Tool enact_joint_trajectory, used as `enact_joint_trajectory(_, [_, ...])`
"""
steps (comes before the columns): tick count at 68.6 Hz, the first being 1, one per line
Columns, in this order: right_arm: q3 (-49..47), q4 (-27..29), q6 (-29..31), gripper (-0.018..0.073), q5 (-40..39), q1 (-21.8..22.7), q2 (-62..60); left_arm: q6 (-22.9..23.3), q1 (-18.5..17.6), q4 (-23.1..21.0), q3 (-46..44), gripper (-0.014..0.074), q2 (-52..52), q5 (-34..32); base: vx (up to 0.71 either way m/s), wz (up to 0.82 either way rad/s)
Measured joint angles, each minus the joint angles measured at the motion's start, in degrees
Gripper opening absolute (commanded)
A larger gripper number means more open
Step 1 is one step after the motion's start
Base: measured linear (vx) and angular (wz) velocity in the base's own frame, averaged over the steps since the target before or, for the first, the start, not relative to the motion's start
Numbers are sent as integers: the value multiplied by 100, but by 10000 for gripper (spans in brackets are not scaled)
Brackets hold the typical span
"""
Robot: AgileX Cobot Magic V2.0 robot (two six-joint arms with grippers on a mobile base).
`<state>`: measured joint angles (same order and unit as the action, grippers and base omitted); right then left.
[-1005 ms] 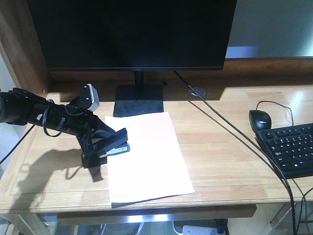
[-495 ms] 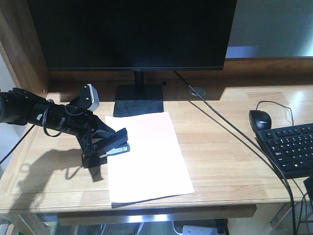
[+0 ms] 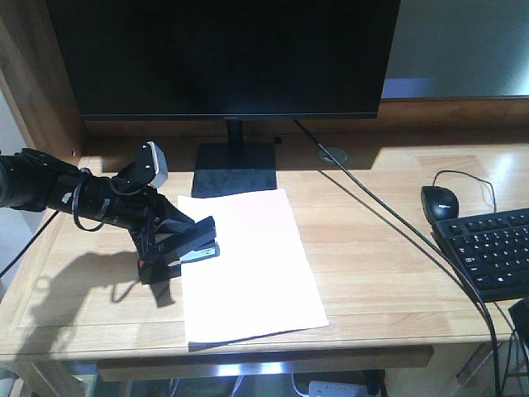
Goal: Grab stapler and paper to desk for stapling
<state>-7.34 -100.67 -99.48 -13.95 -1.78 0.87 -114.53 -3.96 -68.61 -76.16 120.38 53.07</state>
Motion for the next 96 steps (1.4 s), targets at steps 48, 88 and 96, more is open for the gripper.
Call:
enact_joint_trajectory(48, [0,0,0,584,-9,0,0,0,0,0,0,-7,0,0,0,0])
enact_joint_trajectory(88, [0,0,0,584,-14,0,-14,-414,-225,-235,-33,-7,299,-38,0,0])
enact_joint_trajectory(96, [0,0,0,584,-14,0,-19,-414,-227,-300,-59,-7,399,-45,0,0])
